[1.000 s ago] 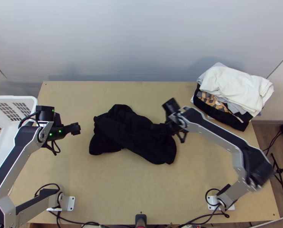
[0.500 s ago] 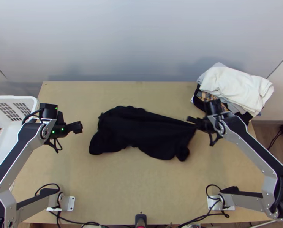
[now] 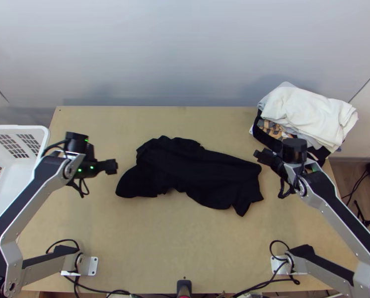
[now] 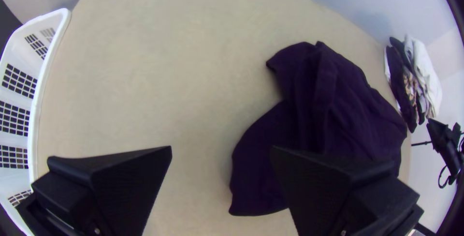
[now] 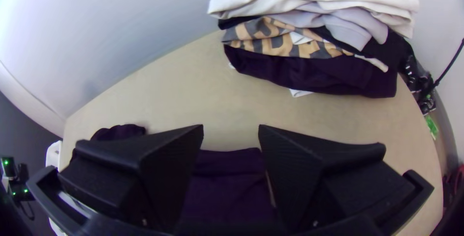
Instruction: Fold the t-shirt
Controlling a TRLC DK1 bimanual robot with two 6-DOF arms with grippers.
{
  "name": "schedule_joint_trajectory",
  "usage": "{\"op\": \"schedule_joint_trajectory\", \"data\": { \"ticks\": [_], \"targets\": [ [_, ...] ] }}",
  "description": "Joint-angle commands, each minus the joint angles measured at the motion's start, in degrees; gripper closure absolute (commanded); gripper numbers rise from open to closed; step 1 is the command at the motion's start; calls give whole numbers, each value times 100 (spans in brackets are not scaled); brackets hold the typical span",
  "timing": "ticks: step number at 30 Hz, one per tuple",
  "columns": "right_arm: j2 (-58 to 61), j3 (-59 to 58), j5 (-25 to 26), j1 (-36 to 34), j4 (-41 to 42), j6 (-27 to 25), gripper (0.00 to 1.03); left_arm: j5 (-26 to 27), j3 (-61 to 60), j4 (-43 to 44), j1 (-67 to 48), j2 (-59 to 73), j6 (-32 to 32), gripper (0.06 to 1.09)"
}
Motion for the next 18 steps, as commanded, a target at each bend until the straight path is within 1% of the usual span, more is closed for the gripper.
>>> {"op": "schedule_joint_trajectory", "data": {
  "ticks": [1, 3, 4, 7, 11, 16, 18],
  "targets": [
    [-210, 269, -686, 684, -462, 54, 46, -4, -6, 27, -636, 177, 34, 10],
    [-96, 427, -1213, 939, -875, 107, 46, -4, 21, 123, -759, 247, -18, 10],
    [-61, 444, -1301, 1045, -963, 107, 46, 5, 21, 202, -785, 291, -54, 10],
    [1, 409, -1301, 1256, -971, 107, 46, 5, 21, 572, -856, 493, -194, 10],
    [98, 392, -1301, 1264, -971, 89, 46, 5, 30, 1222, -873, 783, -511, 10],
    [168, 339, -1301, 1229, -971, 89, 46, 5, 161, 1679, -1181, 1161, -722, 10],
    [265, 269, -1292, 1159, -989, 89, 46, 5, 293, 1705, -1251, 1372, -766, 10]
  ]
}}
